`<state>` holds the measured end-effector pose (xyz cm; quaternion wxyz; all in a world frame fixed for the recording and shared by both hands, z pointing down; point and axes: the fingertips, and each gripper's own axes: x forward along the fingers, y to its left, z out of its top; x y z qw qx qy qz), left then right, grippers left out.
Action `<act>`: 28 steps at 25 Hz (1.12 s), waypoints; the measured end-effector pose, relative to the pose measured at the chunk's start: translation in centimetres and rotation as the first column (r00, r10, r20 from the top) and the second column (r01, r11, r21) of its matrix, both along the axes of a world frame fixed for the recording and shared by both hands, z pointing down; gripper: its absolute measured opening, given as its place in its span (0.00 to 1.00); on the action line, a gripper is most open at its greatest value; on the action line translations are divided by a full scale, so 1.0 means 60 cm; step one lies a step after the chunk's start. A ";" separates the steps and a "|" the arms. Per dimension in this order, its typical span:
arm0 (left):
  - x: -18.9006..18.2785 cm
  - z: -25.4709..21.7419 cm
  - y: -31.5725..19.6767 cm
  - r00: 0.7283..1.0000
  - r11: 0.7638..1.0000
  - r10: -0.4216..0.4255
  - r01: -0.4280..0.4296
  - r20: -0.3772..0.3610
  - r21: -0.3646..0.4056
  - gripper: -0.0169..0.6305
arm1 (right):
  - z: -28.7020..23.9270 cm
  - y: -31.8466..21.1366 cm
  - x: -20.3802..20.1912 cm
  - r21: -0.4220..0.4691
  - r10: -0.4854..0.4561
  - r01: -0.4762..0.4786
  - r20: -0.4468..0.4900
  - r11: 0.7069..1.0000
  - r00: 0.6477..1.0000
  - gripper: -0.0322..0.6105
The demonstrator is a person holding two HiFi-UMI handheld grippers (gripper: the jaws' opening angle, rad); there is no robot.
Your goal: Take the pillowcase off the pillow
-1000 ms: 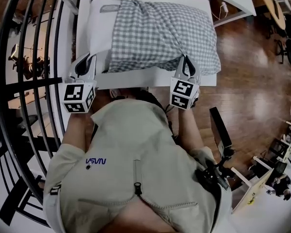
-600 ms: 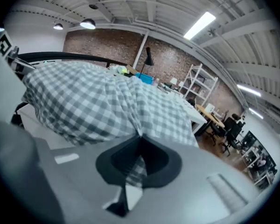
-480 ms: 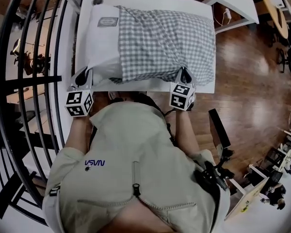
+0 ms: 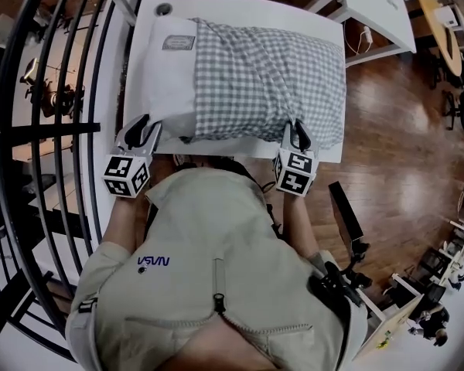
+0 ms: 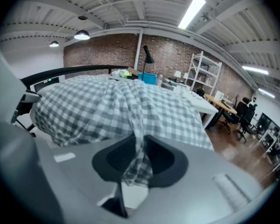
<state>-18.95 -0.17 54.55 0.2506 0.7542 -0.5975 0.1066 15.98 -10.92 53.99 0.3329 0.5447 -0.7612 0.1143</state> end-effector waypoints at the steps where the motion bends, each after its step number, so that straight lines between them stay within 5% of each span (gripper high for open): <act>1: -0.002 -0.011 0.006 1.000 1.000 0.008 -0.008 -0.017 -0.002 0.28 | -0.018 0.005 -0.004 0.010 -0.010 0.010 0.013 1.000 1.000 0.19; 4: -0.010 -0.060 0.007 1.000 0.999 0.020 -0.019 -0.015 0.038 0.34 | -0.077 0.006 -0.031 0.066 -0.050 0.046 0.056 0.997 0.997 0.21; 8: -0.018 -0.158 -0.051 1.000 0.982 0.025 -0.025 0.004 0.185 0.34 | -0.156 -0.035 -0.089 0.184 -0.125 0.103 0.113 0.978 0.986 0.21; 14: -0.030 -0.224 -0.216 0.989 0.963 0.044 -0.080 0.142 0.257 0.35 | -0.213 -0.168 -0.197 0.273 -0.240 0.200 0.123 0.941 0.963 0.26; 20: -0.022 -0.185 -0.329 0.980 0.981 0.055 -0.089 0.192 0.170 0.45 | -0.186 -0.274 -0.284 0.189 -0.297 0.274 0.104 0.943 0.949 0.30; 24: -0.012 -0.113 -0.369 0.971 0.995 0.077 -0.089 0.225 0.047 0.55 | -0.118 -0.305 -0.313 0.035 -0.315 0.313 0.052 0.949 0.948 0.37; 28: 0.000 -0.032 -0.371 0.964 0.987 0.145 -0.124 0.223 -0.107 0.54 | -0.050 -0.303 -0.321 -0.118 -0.325 0.320 -0.025 0.940 0.945 0.38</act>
